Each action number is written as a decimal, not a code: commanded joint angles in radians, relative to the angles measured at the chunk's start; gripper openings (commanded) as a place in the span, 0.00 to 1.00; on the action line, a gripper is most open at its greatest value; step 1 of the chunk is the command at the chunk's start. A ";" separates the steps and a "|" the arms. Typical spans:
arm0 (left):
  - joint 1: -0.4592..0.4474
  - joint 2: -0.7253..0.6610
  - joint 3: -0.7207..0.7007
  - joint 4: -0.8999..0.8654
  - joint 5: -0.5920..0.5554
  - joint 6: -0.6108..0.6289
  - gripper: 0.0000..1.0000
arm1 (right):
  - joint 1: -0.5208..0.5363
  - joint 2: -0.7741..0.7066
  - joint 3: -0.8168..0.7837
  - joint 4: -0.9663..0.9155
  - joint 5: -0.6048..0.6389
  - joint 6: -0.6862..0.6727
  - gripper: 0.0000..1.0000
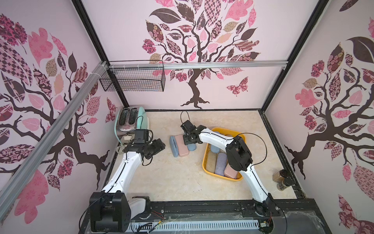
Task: Put the glasses cases into the storage boxes
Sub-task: Pick up the glasses case at the center of the board.
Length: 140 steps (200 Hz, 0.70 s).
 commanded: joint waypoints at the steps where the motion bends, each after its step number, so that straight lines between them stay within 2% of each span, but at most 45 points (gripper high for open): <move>1: 0.001 -0.017 -0.023 0.017 0.019 0.003 0.81 | -0.002 0.039 -0.038 -0.079 -0.012 -0.020 0.70; 41: 0.000 -0.016 -0.021 0.013 0.024 0.007 0.81 | 0.001 0.009 -0.040 -0.070 -0.043 -0.023 0.72; 79: 0.000 -0.018 -0.023 0.013 0.022 0.006 0.80 | 0.003 0.074 0.041 -0.147 -0.074 -0.025 0.78; 140: 0.000 -0.021 -0.023 0.013 0.025 0.006 0.80 | 0.016 0.045 0.018 -0.163 -0.038 -0.040 0.82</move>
